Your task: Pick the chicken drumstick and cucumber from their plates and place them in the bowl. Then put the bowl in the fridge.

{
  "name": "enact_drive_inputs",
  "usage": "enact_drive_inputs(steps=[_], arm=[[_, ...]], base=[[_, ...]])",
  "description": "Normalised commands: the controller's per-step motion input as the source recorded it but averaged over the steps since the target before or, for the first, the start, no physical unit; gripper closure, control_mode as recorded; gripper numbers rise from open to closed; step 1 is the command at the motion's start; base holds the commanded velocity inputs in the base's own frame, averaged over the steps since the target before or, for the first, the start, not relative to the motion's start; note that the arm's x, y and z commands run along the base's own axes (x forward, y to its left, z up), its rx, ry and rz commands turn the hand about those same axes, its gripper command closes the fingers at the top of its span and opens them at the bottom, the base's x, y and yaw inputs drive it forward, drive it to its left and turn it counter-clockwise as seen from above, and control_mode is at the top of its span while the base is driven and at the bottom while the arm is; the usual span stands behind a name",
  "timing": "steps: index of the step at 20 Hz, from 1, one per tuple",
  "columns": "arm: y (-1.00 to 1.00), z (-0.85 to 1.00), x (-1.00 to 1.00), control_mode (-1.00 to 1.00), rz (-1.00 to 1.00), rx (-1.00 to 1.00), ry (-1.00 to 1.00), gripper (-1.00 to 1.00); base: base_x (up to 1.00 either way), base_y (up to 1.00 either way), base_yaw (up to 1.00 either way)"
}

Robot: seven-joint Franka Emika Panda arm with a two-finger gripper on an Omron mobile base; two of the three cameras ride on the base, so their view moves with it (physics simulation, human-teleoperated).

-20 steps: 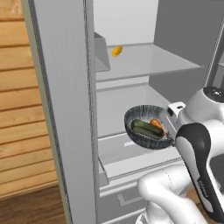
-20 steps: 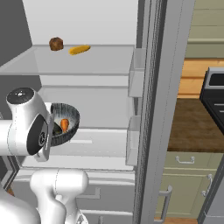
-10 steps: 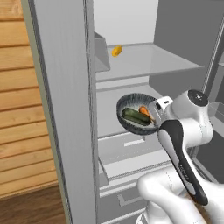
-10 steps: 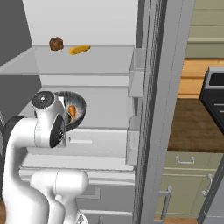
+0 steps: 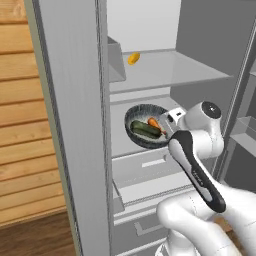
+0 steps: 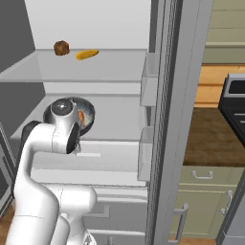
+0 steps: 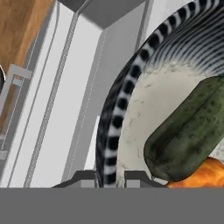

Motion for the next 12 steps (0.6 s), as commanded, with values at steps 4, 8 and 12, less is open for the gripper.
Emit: enact_drive_inputs(steps=[4, 8, 12], arm=[[0.19, -0.24, 0.95, -1.00, 0.02, -0.03, 0.01, 1.00], [0.12, -0.30, 0.89, -1.00, 0.02, -0.02, 0.02, 1.00], [0.09, -0.19, 0.67, -1.00, 0.04, -0.03, 0.00, 1.00]], base=[[0.00, 0.00, 0.00], [0.00, 0.00, 0.00], [0.00, 0.00, 0.00]])
